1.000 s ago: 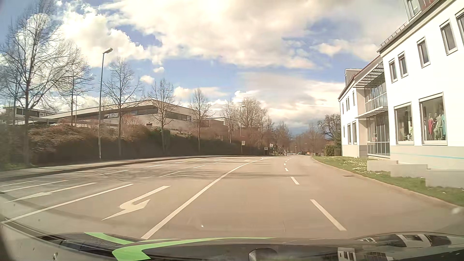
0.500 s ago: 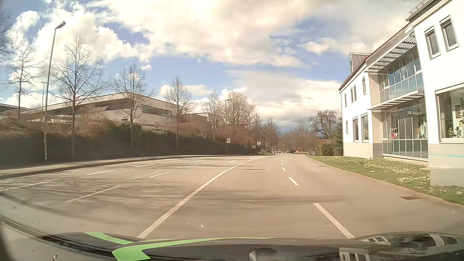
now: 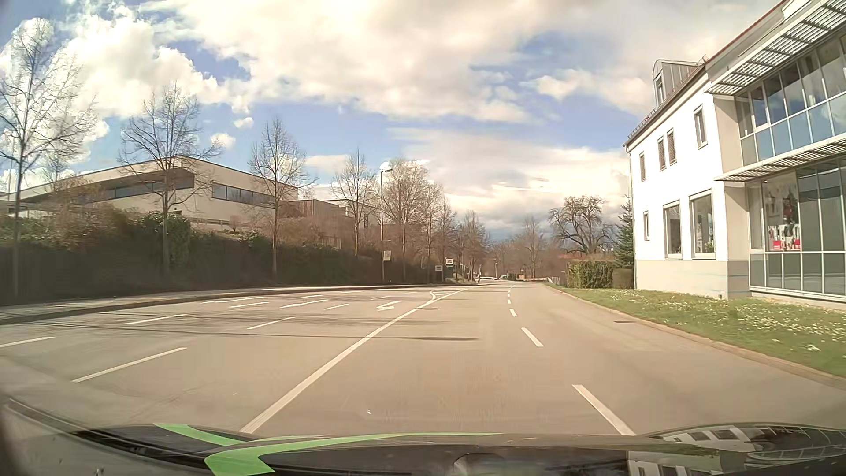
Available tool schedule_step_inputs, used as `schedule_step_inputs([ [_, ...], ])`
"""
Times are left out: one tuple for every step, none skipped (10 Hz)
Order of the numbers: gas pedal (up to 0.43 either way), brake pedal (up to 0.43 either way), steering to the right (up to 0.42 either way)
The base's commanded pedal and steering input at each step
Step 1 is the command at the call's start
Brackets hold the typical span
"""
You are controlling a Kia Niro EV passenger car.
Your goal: Follow the waypoints while adhering to traffic rules and regulations
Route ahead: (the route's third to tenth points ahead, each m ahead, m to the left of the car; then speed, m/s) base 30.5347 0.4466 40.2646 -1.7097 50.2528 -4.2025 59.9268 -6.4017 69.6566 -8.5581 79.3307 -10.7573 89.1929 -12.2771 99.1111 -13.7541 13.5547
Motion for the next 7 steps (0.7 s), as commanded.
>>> schedule_step_inputs([
  [0.0,0.0,0.028],
  [0.0,0.0,0.025],
  [0.0,0.0,0.022],
  [0.0,0.0,0.02],
  [0.008,0.0,0.02],
  [0.008,0.0,0.02],
  [0.02,0.0,0.02],
])
